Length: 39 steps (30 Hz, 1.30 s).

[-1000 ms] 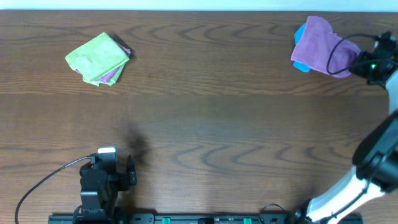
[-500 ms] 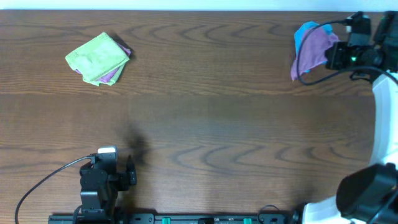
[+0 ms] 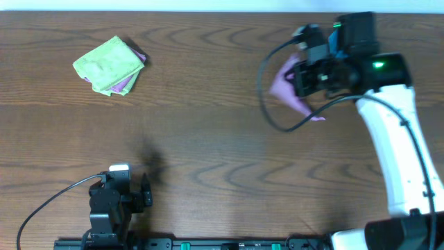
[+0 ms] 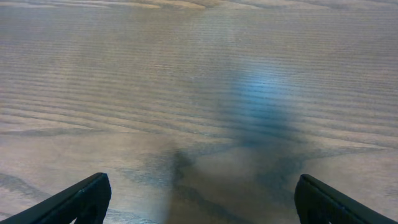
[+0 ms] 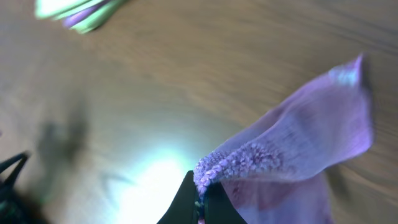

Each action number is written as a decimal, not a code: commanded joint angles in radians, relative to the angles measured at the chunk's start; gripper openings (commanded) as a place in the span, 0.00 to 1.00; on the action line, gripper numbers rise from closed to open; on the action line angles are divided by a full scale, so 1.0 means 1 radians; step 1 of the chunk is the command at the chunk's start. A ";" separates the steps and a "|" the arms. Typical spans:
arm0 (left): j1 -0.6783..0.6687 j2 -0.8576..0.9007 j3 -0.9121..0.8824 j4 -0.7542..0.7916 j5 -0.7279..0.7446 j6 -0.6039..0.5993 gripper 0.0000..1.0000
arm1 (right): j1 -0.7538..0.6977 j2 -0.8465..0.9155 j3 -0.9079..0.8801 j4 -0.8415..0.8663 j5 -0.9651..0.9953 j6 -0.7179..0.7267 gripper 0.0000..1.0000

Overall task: Fold the cloth
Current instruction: 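Grasp the purple cloth edge and drag it toward table center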

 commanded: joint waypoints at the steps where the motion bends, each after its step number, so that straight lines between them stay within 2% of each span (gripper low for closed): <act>1: -0.004 -0.006 -0.021 -0.010 -0.014 -0.003 0.96 | 0.132 -0.040 0.014 0.007 -0.037 -0.001 0.01; 7: -0.004 -0.006 -0.021 -0.010 -0.014 -0.003 0.95 | 0.332 -0.041 0.014 0.079 -0.066 0.066 0.01; 10: -0.004 -0.006 -0.021 -0.007 -0.016 -0.003 0.95 | 0.378 -0.041 0.014 0.109 -0.061 0.084 0.01; 15: -0.004 -0.006 -0.021 -0.006 -0.014 -0.003 0.95 | 0.348 -0.039 0.014 0.095 0.120 0.110 0.01; 19: -0.004 -0.006 -0.021 -0.006 -0.014 -0.003 0.96 | 0.237 -0.038 0.011 0.045 0.354 0.127 0.01; 20: -0.004 -0.006 -0.021 -0.006 -0.014 -0.003 0.95 | 0.198 -0.037 0.010 0.038 0.414 0.140 0.15; 22: -0.004 -0.006 -0.021 -0.006 -0.014 -0.004 0.96 | 0.111 -0.035 0.010 0.035 0.487 0.184 0.75; 23: -0.004 -0.006 -0.021 -0.006 -0.013 -0.004 0.96 | 0.061 -0.035 0.010 0.036 0.492 0.206 0.87; 25: -0.004 -0.006 -0.021 -0.006 -0.003 -0.015 0.95 | -0.035 -0.035 0.010 0.031 0.459 0.256 0.99; 29: -0.004 -0.006 -0.021 -0.004 0.051 -0.015 0.95 | -0.136 -0.035 0.010 -0.016 0.279 0.249 0.99; 34: -0.004 -0.006 -0.021 0.004 0.074 -0.024 0.95 | -0.146 -0.027 -0.024 -0.118 0.126 0.182 0.99; 39: -0.004 -0.006 -0.021 0.018 0.133 -0.089 0.95 | -0.141 -0.027 -0.234 -0.093 -0.021 0.146 0.99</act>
